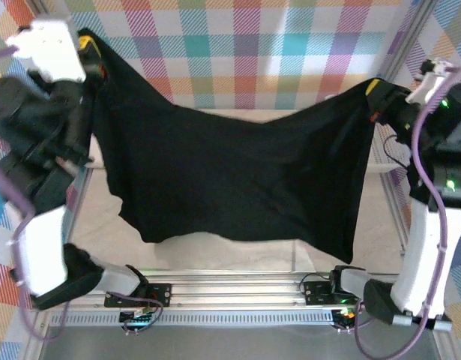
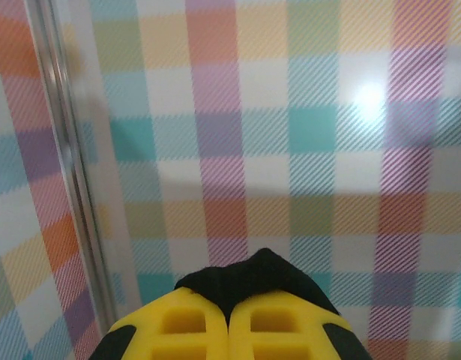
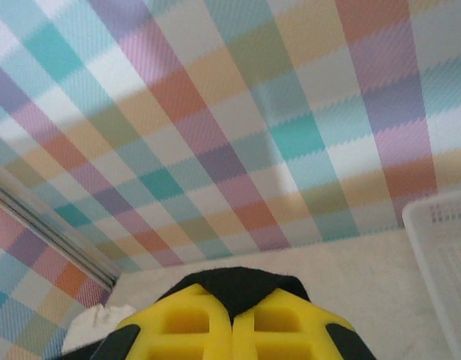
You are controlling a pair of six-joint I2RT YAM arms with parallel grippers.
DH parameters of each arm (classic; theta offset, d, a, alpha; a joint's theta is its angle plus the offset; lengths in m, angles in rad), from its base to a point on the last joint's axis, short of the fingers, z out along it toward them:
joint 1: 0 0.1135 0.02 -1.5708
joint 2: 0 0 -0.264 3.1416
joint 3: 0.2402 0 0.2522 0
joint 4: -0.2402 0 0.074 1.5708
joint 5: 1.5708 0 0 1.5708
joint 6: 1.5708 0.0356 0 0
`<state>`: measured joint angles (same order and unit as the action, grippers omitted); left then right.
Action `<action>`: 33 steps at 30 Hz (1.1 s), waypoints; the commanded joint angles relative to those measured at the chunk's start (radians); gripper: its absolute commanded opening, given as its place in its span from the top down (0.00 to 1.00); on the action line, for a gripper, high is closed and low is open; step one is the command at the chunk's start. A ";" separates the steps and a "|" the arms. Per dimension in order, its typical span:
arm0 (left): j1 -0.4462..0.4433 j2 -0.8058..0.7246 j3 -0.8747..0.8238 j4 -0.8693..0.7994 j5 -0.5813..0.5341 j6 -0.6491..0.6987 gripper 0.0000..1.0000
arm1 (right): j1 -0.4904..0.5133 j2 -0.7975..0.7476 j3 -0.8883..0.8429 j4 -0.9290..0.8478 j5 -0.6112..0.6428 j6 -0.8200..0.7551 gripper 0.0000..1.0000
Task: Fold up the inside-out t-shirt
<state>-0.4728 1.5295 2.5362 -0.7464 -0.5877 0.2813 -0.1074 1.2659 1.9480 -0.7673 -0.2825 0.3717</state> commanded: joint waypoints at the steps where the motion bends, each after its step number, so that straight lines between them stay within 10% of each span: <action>1: 0.138 0.120 0.036 -0.153 0.260 -0.171 1.00 | 0.022 0.098 0.014 0.038 0.000 -0.048 1.00; 10: 0.175 -0.001 -0.013 -0.119 0.339 -0.164 1.00 | 0.050 0.113 0.077 0.017 -0.034 -0.103 1.00; 23: 0.174 -0.457 -0.186 -0.057 0.486 -0.230 1.00 | 0.050 -0.251 0.088 -0.108 -0.016 -0.116 1.00; 33: 0.172 -0.303 0.087 -0.131 0.418 -0.210 1.00 | 0.048 -0.222 0.301 -0.197 -0.037 -0.106 1.00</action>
<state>-0.3042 1.1049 2.5771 -0.8680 -0.1150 0.0528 -0.0589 0.9855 2.2173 -0.9432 -0.3164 0.2718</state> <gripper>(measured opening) 0.048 0.041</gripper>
